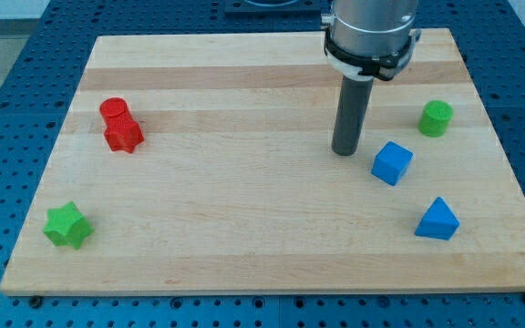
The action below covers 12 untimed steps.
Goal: Place the green circle close to the green star
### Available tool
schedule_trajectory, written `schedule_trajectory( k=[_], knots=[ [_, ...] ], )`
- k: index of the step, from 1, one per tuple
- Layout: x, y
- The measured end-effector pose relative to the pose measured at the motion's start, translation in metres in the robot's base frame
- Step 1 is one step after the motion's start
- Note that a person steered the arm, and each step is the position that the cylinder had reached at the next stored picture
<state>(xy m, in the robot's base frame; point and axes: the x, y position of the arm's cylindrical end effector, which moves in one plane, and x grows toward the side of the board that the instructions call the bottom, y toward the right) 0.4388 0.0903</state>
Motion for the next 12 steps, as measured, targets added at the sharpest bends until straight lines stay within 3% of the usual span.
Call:
schedule_trajectory(
  k=[1, 3, 5, 6, 7, 8, 9, 10, 11, 12],
  knots=[
    [0.001, 0.036],
    [0.054, 0.081],
    [0.046, 0.096],
    [0.037, 0.137],
    [-0.006, 0.157],
    [-0.037, 0.138],
    [-0.033, 0.062],
    [-0.029, 0.052],
    [-0.036, 0.117],
    [-0.085, 0.128]
  ],
)
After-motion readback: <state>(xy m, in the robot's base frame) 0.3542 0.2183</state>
